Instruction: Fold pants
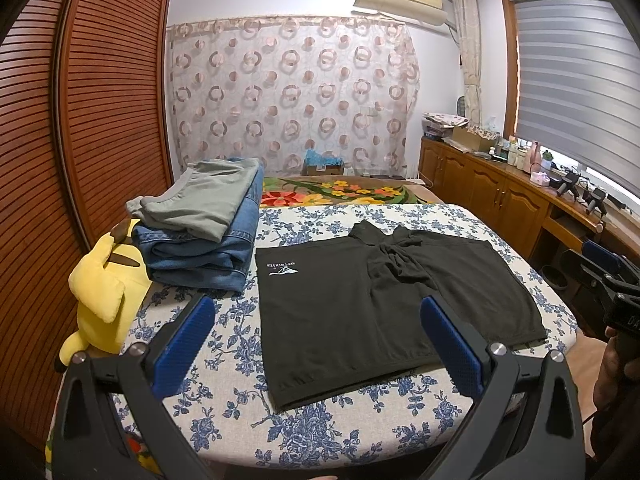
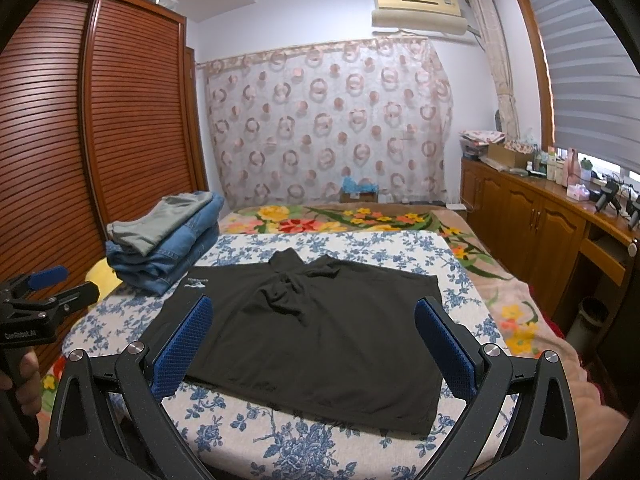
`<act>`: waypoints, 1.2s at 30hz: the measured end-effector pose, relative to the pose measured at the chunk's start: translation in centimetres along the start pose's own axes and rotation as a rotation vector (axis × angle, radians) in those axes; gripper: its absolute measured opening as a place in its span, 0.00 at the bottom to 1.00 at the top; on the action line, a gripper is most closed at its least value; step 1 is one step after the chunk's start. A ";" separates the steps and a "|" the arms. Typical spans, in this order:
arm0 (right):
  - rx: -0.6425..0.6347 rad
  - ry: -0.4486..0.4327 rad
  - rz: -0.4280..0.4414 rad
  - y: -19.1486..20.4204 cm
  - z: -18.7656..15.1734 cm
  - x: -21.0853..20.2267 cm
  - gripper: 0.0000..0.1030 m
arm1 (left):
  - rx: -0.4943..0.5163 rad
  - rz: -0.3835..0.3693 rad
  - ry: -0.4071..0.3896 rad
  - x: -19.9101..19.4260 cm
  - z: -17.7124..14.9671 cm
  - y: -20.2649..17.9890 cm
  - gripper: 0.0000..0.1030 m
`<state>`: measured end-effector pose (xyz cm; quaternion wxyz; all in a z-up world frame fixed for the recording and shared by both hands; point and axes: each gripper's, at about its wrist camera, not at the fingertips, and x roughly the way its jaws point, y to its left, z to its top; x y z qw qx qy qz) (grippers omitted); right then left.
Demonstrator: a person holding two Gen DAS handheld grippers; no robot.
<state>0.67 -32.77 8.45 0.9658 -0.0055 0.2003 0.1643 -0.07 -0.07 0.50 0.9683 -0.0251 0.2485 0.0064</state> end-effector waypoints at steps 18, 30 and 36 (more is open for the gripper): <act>0.000 0.000 0.000 0.3 -0.2 0.1 1.00 | 0.001 0.000 -0.005 -0.2 0.0 -0.2 1.00; 0.000 0.000 0.000 0.3 -0.2 0.1 1.00 | 0.001 -0.001 -0.007 -0.2 0.0 -0.2 1.00; 0.000 0.000 0.000 0.2 -0.2 0.0 1.00 | 0.001 -0.001 -0.008 -0.2 0.0 -0.2 1.00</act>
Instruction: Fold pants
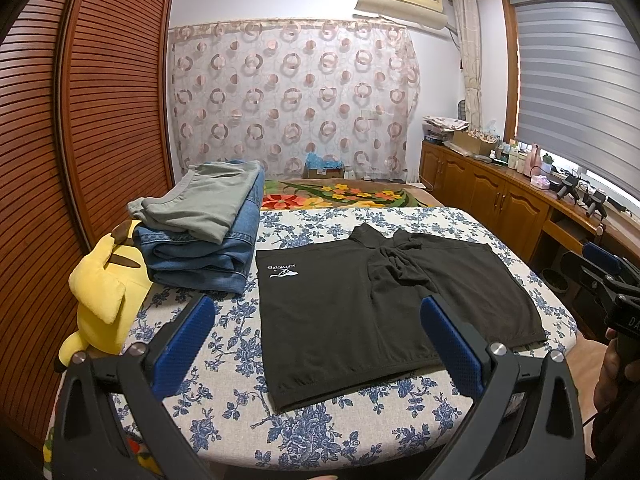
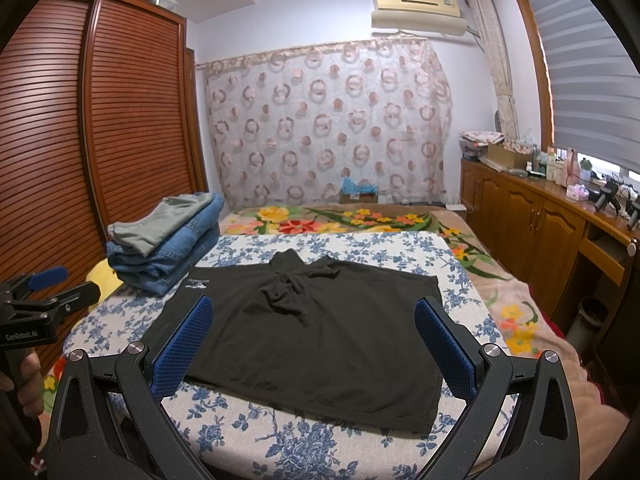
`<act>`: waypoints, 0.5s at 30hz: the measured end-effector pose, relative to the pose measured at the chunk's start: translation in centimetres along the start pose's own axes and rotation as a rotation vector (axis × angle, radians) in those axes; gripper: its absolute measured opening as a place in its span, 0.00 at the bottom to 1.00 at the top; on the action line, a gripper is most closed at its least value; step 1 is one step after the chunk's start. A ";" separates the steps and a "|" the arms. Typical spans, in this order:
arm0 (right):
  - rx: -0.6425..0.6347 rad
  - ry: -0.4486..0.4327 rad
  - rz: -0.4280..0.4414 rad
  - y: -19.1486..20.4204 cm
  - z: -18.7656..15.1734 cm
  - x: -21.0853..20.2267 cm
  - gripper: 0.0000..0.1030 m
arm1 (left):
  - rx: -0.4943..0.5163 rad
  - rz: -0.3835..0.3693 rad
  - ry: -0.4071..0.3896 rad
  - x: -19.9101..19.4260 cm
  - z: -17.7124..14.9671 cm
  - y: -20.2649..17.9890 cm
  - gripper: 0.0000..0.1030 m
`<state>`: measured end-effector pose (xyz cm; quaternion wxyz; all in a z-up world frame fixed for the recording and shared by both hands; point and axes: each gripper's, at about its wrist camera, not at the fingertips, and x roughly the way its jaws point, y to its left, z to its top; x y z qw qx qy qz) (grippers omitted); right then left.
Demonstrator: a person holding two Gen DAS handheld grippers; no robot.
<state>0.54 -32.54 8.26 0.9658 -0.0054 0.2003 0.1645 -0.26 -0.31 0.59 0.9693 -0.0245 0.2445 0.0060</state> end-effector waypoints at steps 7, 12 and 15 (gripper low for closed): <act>0.000 -0.001 0.000 0.0 0.0 0.1 1.00 | 0.000 0.000 -0.001 0.0 0.0 0.0 1.00; 0.000 0.003 0.001 0.0 0.0 0.1 1.00 | -0.002 0.000 0.011 -0.5 0.4 -0.4 1.00; -0.002 0.011 0.004 0.3 -0.6 0.3 1.00 | -0.005 0.004 0.027 0.1 0.1 -0.3 1.00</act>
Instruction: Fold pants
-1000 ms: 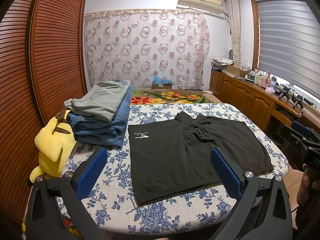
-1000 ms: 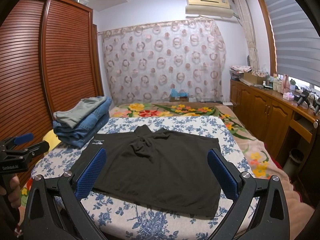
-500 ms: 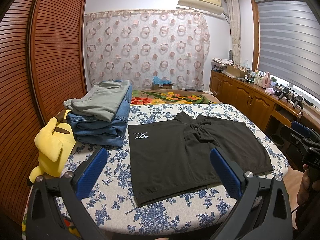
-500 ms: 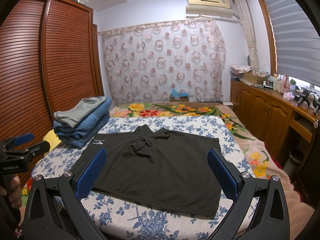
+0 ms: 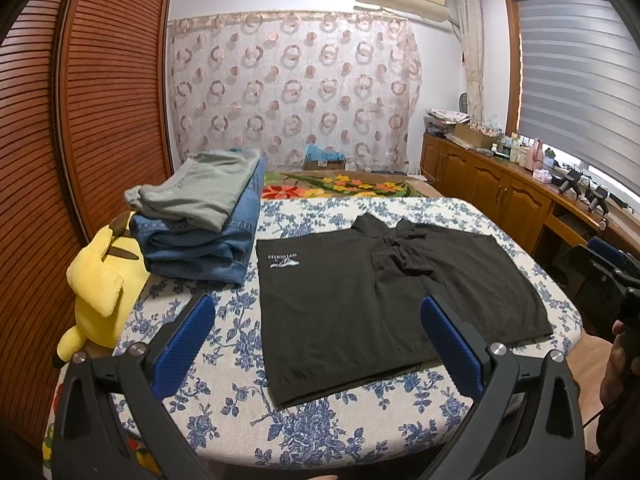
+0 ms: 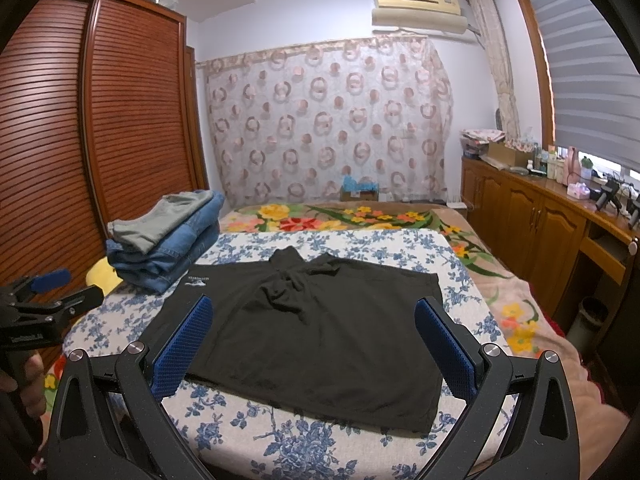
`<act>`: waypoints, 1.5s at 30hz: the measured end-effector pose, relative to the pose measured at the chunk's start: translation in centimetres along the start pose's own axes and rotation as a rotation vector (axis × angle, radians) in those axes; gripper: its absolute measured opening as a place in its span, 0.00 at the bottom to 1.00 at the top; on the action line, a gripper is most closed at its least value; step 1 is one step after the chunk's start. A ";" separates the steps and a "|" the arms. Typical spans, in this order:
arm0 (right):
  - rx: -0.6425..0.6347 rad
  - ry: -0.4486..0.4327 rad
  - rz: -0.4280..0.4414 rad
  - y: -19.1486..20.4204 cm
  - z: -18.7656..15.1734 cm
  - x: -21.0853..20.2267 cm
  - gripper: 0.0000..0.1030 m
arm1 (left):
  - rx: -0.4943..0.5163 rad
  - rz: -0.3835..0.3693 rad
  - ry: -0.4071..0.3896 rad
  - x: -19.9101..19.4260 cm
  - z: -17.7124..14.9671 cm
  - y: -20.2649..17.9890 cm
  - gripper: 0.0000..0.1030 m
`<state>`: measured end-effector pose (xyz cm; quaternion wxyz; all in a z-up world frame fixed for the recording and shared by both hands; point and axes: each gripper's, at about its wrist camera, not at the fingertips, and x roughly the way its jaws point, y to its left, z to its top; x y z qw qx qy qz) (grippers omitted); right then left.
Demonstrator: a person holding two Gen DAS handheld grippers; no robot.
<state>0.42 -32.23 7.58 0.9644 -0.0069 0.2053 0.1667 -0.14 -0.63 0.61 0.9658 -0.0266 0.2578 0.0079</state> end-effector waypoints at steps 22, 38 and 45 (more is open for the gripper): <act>-0.038 0.215 0.030 -2.9 -4.1 4.4 1.00 | -0.066 -0.023 0.153 5.5 -4.7 3.4 1.00; -0.059 0.359 -0.013 -4.9 -8.7 8.9 0.97 | -0.113 -0.037 0.194 6.5 -7.1 5.6 0.99; -0.098 0.348 -0.004 -4.9 -9.0 8.8 0.99 | -0.143 -0.036 0.170 5.7 -7.0 6.8 0.94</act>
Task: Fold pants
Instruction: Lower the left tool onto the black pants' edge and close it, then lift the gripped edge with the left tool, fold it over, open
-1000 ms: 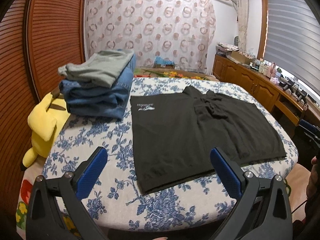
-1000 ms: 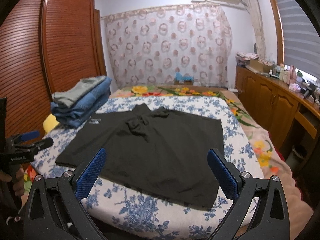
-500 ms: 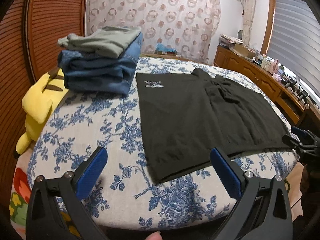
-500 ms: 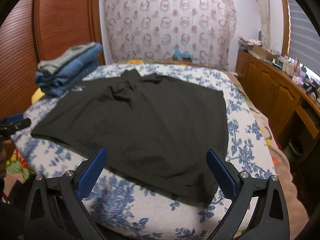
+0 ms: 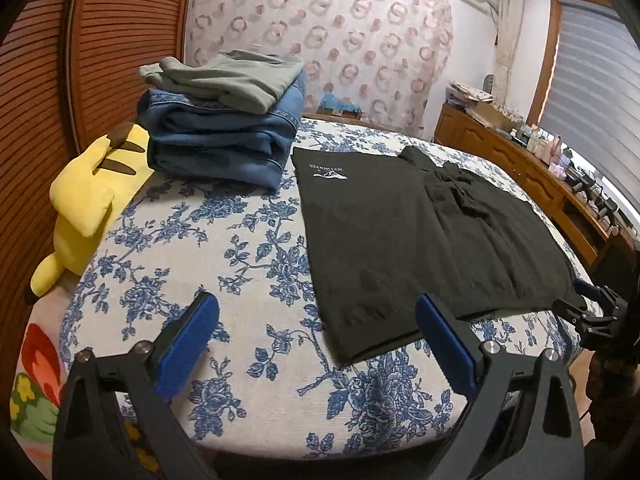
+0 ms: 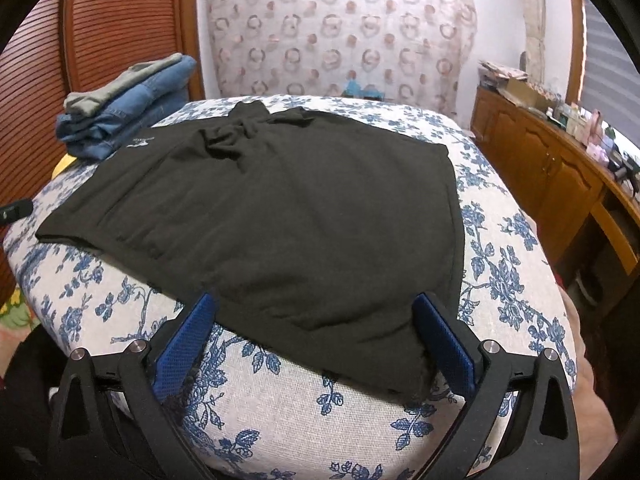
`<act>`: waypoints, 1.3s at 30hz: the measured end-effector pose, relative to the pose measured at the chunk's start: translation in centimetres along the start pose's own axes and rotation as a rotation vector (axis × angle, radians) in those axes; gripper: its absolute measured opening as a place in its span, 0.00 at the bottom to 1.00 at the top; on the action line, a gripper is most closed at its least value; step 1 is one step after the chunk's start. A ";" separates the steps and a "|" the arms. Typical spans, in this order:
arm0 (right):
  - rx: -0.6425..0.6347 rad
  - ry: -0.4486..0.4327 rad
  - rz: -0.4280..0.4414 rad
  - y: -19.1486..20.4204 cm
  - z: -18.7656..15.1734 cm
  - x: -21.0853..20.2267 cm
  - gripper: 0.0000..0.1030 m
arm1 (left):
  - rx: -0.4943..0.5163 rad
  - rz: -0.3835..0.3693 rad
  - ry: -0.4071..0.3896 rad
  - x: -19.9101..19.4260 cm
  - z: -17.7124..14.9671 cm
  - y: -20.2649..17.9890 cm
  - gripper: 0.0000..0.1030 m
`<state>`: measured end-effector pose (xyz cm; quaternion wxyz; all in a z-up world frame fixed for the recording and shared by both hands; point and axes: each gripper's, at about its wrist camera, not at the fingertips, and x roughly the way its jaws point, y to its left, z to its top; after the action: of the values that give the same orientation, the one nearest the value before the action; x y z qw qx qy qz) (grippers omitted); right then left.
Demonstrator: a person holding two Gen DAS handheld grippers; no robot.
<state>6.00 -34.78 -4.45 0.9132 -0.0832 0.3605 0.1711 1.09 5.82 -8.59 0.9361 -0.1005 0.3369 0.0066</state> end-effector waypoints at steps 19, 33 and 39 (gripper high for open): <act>-0.006 -0.008 0.004 -0.1 -0.3 0.0 0.99 | 0.137 -0.032 0.077 1.4 -1.7 -2.6 0.26; -0.028 0.000 0.022 -0.1 0.2 -0.5 0.82 | 0.159 -0.195 0.019 -0.7 1.9 -5.2 0.01; -0.001 -0.013 0.026 -0.9 0.7 -1.1 0.62 | 0.178 -0.290 -0.008 -1.3 4.8 -7.8 0.00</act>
<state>6.02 -35.66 -3.17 0.9131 -0.0780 0.3556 0.1837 3.80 -0.84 -2.72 0.9338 -0.0649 0.3146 -0.1579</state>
